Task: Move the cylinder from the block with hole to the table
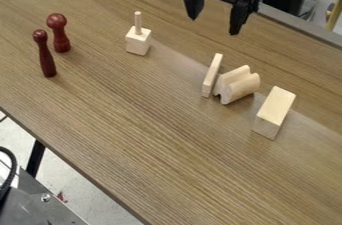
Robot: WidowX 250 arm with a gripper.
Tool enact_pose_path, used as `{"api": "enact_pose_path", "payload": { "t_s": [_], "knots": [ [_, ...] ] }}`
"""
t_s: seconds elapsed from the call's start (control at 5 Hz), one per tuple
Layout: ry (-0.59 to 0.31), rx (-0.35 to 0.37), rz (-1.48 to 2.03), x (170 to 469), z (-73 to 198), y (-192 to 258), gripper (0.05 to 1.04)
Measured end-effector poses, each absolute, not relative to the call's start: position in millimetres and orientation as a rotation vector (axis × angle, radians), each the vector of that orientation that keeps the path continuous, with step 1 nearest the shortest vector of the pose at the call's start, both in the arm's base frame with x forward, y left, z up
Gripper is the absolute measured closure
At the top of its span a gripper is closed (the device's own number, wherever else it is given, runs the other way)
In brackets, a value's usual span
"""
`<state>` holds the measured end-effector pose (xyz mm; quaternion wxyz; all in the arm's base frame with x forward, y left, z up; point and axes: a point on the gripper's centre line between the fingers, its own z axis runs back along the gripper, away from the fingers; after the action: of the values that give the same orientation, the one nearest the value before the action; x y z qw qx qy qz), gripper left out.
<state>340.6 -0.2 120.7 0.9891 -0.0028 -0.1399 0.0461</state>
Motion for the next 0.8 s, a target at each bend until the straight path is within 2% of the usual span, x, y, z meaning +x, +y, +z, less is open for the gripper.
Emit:
{"api": "enact_pose_path", "payload": {
  "t_s": [0.2, 0.8],
  "knots": [
    [-0.244, -0.005, 0.095, 338.7, 109.1, -0.4, 0.083],
    [-0.184, 0.049, 0.362, 382.8, 96.1, 80.7, 0.083]
  ]
}}
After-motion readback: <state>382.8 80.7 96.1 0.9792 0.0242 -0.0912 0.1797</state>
